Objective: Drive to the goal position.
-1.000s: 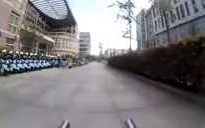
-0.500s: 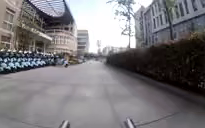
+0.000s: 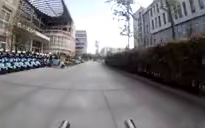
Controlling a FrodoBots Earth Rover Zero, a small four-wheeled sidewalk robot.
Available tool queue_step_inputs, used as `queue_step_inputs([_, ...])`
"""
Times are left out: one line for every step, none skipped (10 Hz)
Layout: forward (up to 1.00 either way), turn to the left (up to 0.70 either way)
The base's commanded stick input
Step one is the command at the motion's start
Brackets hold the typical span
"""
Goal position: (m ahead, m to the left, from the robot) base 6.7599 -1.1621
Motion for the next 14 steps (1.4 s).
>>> queue_step_inputs([0.7,-0.08])
queue_step_inputs([0.7,0.0])
queue_step_inputs([0.7,0.0])
queue_step_inputs([0.7,0.0])
queue_step_inputs([0.7,0.0])
queue_step_inputs([0.7,0.0])
queue_step_inputs([0.7,0.0])
queue_step_inputs([0.7,0.0])
queue_step_inputs([0.7,0.0])
queue_step_inputs([0.7,0.0])
queue_step_inputs([0.7,0.0])
queue_step_inputs([0.7,0.0])
queue_step_inputs([0.7,0.0])
queue_step_inputs([0.7,0.0])
